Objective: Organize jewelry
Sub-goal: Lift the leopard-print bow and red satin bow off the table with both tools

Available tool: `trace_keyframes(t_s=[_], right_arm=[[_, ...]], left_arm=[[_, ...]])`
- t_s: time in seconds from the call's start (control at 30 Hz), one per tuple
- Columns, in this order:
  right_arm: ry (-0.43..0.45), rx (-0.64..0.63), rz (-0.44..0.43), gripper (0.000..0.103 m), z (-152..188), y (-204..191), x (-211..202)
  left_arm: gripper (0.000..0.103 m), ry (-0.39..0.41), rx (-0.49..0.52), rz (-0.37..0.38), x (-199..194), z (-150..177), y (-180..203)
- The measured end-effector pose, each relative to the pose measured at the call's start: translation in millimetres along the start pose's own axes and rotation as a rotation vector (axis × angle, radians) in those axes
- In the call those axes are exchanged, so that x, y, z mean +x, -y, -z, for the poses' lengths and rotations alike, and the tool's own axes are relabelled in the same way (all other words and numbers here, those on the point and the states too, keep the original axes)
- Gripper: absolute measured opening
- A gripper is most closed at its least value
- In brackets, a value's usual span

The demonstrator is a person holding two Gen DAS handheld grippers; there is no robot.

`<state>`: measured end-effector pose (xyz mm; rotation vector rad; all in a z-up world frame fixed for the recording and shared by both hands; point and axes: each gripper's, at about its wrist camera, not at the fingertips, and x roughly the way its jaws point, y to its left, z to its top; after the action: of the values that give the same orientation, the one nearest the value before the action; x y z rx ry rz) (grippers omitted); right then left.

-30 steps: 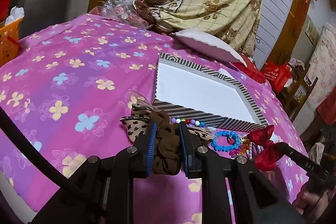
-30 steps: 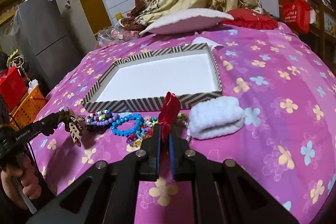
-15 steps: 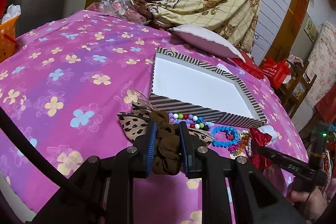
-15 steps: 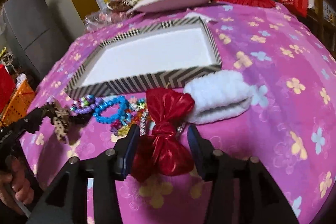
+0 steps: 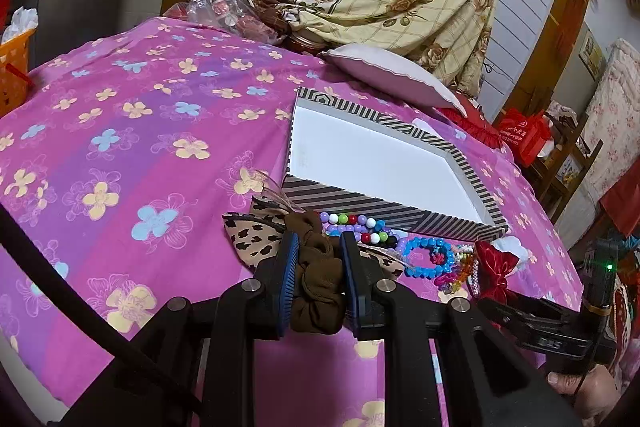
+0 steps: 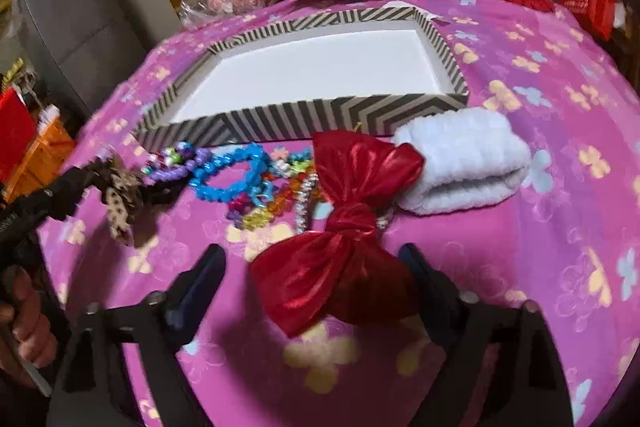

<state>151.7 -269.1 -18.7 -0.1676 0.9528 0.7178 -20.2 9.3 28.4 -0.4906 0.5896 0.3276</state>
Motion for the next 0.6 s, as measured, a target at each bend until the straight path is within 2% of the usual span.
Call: trace_keyframes(t_s=[0.03,0.07,0.13,0.2,0.27,0.43,0.6], right_arm=[[0.001,-0.003,0.011,0.06,0.1,0.9,-0.9],[0.003,-0.001,0.015,0.057,0.2,2.7,-1.7],[0.001,-0.025,0.055,0.034,0.0,4.5,-2.1],[-0.005,-0.025,0.038,0.019,0.6,6.5,-4.5],[0.008,-0.026,0.035,0.017,1.3,6.8,-9.8],[0.153,-0.014,0.022,0.016,-3.2,8.4,-43.1],[0.246,0.001,0.054,0.016,-12.8,9.3,-62.0]], left_arm=[[0.0,-0.001,0.001,0.0,0.2,0.1,0.1],[0.0,-0.001,0.0,0.002,0.1,0.0,-0.1],[0.0,0.0,0.005,-0.001,-0.7,0.4,0.6],[0.0,0.001,0.007,-0.002,-0.7,0.5,1.8],[0.0,0.004,0.008,0.001,-1.8,0.3,2.4],[0.0,0.036,0.024,0.046,-9.0,-2.7,6.8],[0.0,0.097,0.034,0.094,-21.4,-14.0,13.5]])
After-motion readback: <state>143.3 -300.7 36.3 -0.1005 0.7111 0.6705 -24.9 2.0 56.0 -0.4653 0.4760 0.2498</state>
